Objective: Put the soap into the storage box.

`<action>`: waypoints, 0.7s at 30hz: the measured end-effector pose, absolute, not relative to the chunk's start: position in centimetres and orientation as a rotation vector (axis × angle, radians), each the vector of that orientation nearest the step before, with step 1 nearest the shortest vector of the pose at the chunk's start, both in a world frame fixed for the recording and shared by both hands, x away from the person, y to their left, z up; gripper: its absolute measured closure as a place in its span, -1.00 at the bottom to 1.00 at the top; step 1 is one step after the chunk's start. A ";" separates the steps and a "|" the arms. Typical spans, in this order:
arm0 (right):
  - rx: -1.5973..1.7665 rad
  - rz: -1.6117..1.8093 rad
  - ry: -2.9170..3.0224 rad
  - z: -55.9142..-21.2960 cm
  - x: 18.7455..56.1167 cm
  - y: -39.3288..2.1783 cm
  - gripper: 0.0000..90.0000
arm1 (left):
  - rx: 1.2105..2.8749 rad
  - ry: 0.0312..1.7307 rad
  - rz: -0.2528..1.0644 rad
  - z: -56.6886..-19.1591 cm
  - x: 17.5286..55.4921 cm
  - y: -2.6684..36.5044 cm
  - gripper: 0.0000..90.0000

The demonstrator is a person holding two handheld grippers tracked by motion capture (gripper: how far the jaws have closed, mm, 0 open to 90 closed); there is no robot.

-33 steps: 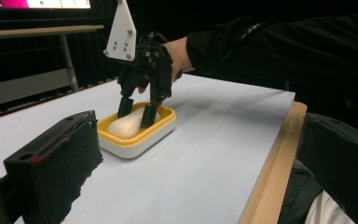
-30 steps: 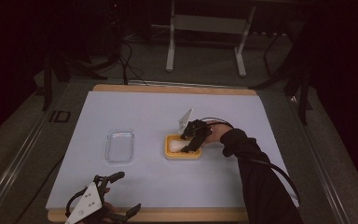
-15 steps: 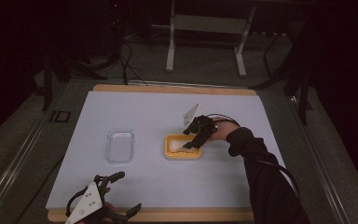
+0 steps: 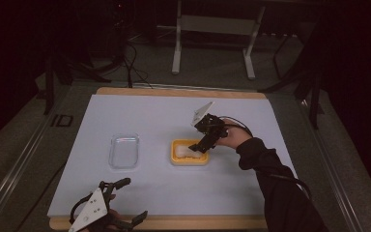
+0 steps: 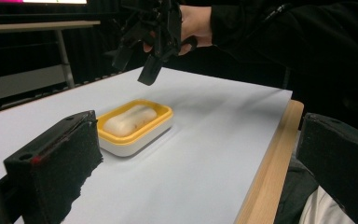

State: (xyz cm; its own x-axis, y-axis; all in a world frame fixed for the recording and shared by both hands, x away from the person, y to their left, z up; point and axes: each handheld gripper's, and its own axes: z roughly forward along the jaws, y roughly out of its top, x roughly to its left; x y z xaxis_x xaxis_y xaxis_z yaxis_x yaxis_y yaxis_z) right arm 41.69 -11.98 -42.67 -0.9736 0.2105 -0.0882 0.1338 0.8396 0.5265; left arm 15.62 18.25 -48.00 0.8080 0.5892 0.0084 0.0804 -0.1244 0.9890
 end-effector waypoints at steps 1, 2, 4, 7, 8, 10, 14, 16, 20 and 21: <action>0.295 0.806 2.868 -42.7 41.7 -12.0 -0.73 | 1.659 0.534 0.470 -48.0 15.7 18.2 -1.00; 0.330 0.801 2.856 -42.7 41.6 -12.0 -0.73 | 1.662 0.533 0.470 -48.0 15.7 18.2 -1.00; 0.367 0.815 2.844 -42.8 41.6 -12.2 -0.73 | 1.664 0.533 0.469 -48.0 15.8 18.1 -1.00; 0.437 0.830 2.813 -43.0 41.4 -12.6 -0.73 | 1.673 0.536 0.469 -48.0 16.0 17.9 -1.00; 0.457 0.835 2.800 -43.0 41.3 -12.7 -0.73 | 1.671 0.539 0.465 -48.0 16.1 17.9 -1.00; 0.480 0.831 2.772 -43.0 41.0 -13.0 -0.73 | 1.666 0.536 0.461 -48.0 16.3 17.9 -1.00; 0.571 0.826 2.735 -42.9 40.5 -13.8 -0.73 | 1.666 0.536 0.459 -48.0 16.4 17.8 -1.00; 0.619 0.822 2.723 -43.0 40.4 -14.3 -0.72 | 1.669 0.534 0.460 -48.0 16.5 17.7 -1.00; 0.704 0.843 2.689 -43.0 40.0 -15.6 -0.70 | 1.667 0.539 0.461 -48.0 16.6 17.7 -1.00; 0.704 0.848 2.685 -43.0 39.9 -15.8 -0.70 | 1.666 0.540 0.463 -48.0 16.6 17.7 -1.00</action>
State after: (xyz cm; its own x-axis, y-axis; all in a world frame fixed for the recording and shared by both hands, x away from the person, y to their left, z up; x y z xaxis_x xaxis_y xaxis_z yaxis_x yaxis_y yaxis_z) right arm 39.88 -15.84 -42.96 -0.8555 0.5115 -0.0798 0.3730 0.7158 0.5903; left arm 16.56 17.72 -48.03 0.8090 0.5878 0.0019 0.0909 -0.1283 0.9876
